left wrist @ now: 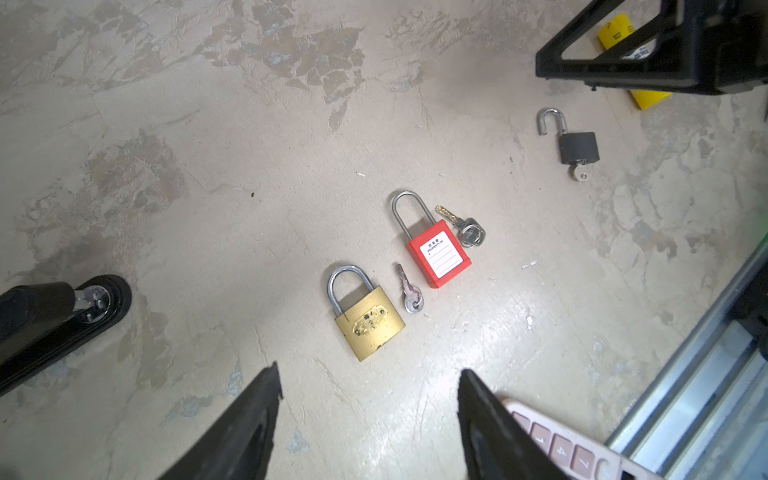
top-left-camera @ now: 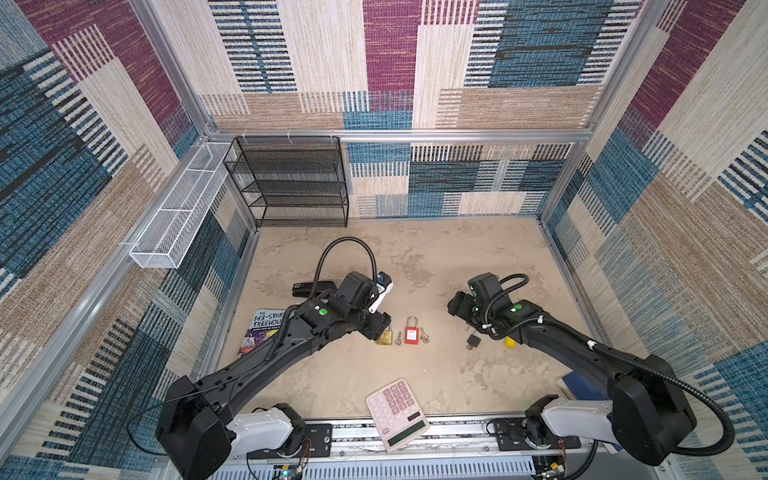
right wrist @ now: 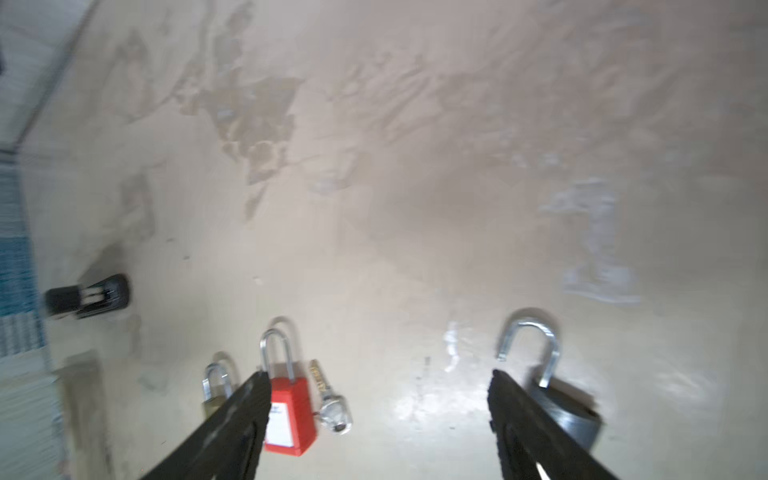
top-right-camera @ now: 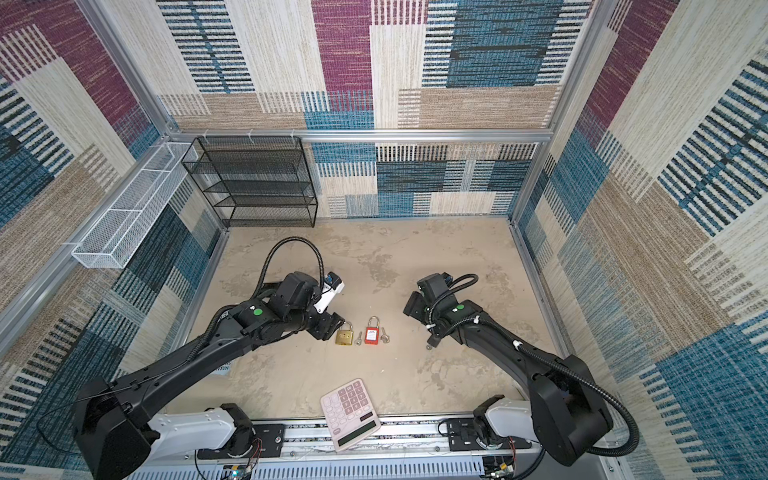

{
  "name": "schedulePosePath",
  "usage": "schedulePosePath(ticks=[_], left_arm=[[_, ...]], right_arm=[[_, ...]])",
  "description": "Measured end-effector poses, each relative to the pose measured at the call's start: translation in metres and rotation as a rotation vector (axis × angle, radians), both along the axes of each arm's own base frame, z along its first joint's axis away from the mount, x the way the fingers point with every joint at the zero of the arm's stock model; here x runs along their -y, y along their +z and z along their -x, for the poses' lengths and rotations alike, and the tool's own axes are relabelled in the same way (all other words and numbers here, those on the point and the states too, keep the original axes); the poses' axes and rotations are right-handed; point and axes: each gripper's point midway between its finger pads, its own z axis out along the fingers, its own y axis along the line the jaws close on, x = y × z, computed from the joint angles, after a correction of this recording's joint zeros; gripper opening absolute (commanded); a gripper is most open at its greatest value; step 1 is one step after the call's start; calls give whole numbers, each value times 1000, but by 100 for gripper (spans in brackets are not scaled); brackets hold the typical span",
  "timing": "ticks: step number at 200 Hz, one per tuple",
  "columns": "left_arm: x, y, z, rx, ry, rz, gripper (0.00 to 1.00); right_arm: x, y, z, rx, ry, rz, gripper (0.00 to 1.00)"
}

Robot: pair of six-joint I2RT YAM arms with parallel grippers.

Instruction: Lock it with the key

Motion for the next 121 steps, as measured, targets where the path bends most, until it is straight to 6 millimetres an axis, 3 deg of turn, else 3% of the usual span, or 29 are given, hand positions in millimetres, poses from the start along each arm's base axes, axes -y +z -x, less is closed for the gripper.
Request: schedulePosePath(ticks=[27,65,121], left_arm=[[2,-1,1,0,-7,0,69],[4,-7,-1,-13,-9,-11,69],[10,-10,-5,-21,-14,-18,69]], right_arm=[[21,-22,14,-104,-15,132,83],[43,-36,32,-161,-21,236,82],[46,-63,53,-248,50,263,76]])
